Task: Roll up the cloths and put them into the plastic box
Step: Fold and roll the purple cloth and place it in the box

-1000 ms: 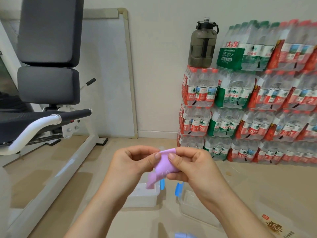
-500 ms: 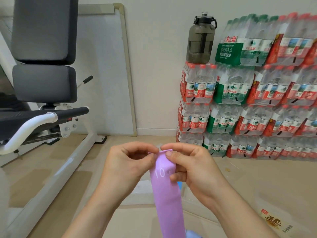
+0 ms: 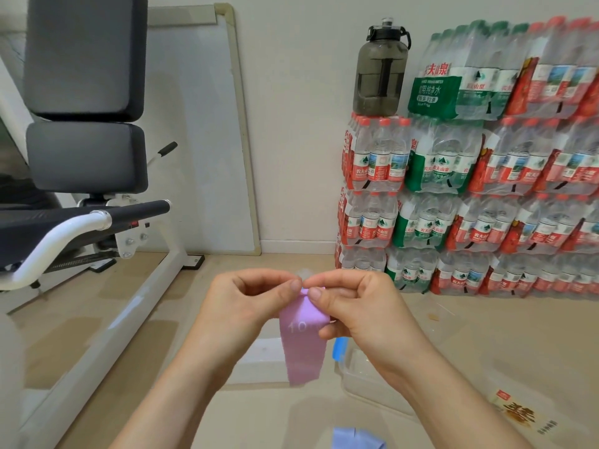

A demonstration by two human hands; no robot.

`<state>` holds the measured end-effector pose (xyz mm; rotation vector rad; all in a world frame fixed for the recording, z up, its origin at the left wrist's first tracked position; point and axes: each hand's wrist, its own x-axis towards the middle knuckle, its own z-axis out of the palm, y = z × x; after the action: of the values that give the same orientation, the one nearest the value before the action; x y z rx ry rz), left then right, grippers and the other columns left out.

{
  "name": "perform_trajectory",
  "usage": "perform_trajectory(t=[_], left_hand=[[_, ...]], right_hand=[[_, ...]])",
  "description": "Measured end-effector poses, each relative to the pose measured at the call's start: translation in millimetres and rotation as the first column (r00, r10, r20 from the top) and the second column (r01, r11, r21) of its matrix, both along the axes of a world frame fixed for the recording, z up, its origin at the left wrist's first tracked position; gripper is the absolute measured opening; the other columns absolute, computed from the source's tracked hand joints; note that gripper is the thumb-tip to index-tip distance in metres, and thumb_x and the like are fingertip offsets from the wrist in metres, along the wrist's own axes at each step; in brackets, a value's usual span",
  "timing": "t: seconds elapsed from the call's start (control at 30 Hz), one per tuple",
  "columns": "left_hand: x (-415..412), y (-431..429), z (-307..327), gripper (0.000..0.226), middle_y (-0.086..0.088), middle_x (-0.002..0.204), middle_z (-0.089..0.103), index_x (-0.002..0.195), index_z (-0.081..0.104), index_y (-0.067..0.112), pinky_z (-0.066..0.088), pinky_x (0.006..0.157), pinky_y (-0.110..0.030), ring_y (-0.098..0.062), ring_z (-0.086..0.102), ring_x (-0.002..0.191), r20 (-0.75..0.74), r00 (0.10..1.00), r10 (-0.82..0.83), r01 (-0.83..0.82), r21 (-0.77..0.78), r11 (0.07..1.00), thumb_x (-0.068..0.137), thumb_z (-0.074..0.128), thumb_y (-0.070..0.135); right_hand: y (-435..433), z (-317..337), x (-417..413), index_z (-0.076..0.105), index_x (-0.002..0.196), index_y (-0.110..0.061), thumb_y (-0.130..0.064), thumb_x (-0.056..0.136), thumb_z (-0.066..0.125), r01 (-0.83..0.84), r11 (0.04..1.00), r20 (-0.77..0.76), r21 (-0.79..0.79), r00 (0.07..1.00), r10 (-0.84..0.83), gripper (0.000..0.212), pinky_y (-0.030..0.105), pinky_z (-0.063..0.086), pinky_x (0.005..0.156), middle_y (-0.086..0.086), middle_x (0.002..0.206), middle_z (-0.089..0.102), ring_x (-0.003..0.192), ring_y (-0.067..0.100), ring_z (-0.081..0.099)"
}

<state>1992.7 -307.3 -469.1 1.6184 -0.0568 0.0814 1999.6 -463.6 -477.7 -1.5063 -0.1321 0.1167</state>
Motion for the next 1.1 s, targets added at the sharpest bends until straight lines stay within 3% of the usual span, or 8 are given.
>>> perform_trajectory(t=[0.07, 0.2, 0.37, 0.47, 0.63, 0.93, 1.1], left_hand=[[-1, 1, -1, 0.008, -0.012, 0.081, 0.076, 0.082, 0.076, 0.005, 0.056, 0.070, -0.028, -0.019, 0.070, 0.075, -0.012, 1.000, -0.021, 0.022, 0.024, 0.999, 0.077, 0.072, 0.010], [-1, 2, -1, 0.008, -0.010, 0.078, 0.076, 0.081, 0.076, 0.006, 0.057, 0.070, -0.025, -0.022, 0.072, 0.077, -0.003, 1.000, 0.029, -0.028, 0.106, 0.994, 0.073, 0.077, 0.005], [-3, 0, -3, 0.007, -0.005, 0.075, 0.076, 0.078, 0.076, 0.010, 0.057, 0.070, -0.025, -0.017, 0.072, 0.074, 0.026, 0.998, 0.050, -0.054, 0.174, 0.983, 0.072, 0.079, 0.007], [-3, 0, -5, 0.004, -0.004, 0.074, 0.075, 0.077, 0.075, 0.012, 0.056, 0.068, -0.025, -0.016, 0.071, 0.072, 0.050, 0.998, 0.048, -0.058, 0.225, 0.973, 0.074, 0.078, 0.010], [-2, 1, -8, 0.003, -0.005, 0.073, 0.075, 0.077, 0.074, 0.012, 0.057, 0.071, -0.031, -0.021, 0.071, 0.073, 0.068, 0.997, 0.021, -0.039, 0.271, 0.962, 0.076, 0.077, 0.011], [3, -2, -11, 0.013, -0.006, 0.072, 0.073, 0.074, 0.073, 0.008, 0.053, 0.063, -0.020, -0.014, 0.067, 0.068, 0.066, 0.995, 0.071, -0.079, 0.133, 0.988, 0.071, 0.077, -0.003], [3, -3, -11, 0.016, -0.003, 0.070, 0.071, 0.073, 0.072, 0.009, 0.052, 0.062, -0.018, -0.012, 0.065, 0.066, 0.051, 0.996, 0.074, -0.077, 0.062, 0.995, 0.070, 0.076, -0.006]], right_hand=[[1, 0, 0, 0.073, 0.090, -0.010, -0.006, 0.086, 0.066, 0.011, 1.000, 0.021, -0.024, 1.000, -0.011, 0.009, 0.019, 0.048, 0.046, -0.001, 0.064, 0.072, 0.046, 0.007, 0.057], [2, -2, 0, 0.071, 0.091, -0.011, -0.007, 0.087, 0.065, 0.030, 0.993, 0.045, -0.110, 0.999, -0.025, 0.008, 0.019, 0.048, 0.046, 0.000, 0.065, 0.072, 0.044, 0.007, 0.057], [-1, -3, 1, 0.073, 0.089, -0.011, -0.011, 0.088, 0.065, 0.036, 0.977, 0.066, -0.210, 0.998, -0.023, 0.008, 0.026, 0.052, 0.049, 0.009, 0.080, 0.076, 0.054, 0.016, 0.061], [-2, -3, 1, 0.074, 0.088, -0.010, -0.010, 0.087, 0.066, 0.045, 0.973, 0.071, -0.226, 0.997, -0.030, 0.008, 0.022, 0.048, 0.046, 0.012, 0.083, 0.076, 0.062, 0.016, 0.062], [-4, -4, 1, 0.075, 0.089, -0.012, -0.008, 0.086, 0.067, 0.041, 0.975, 0.060, -0.217, 0.998, -0.029, 0.010, 0.021, 0.048, 0.046, 0.003, 0.076, 0.076, 0.060, 0.009, 0.061], [-2, -5, 2, 0.071, 0.091, -0.010, 0.002, 0.085, 0.065, 0.026, 0.999, -0.036, -0.024, 0.999, -0.027, 0.015, 0.019, 0.051, 0.050, 0.018, 0.092, 0.074, 0.066, 0.012, 0.068], [2, -7, 3, 0.069, 0.087, -0.005, 0.009, 0.083, 0.062, 0.010, 0.989, -0.071, 0.151, 0.997, 0.001, 0.015, 0.023, 0.058, 0.060, 0.019, 0.086, 0.070, 0.068, 0.019, 0.070]])
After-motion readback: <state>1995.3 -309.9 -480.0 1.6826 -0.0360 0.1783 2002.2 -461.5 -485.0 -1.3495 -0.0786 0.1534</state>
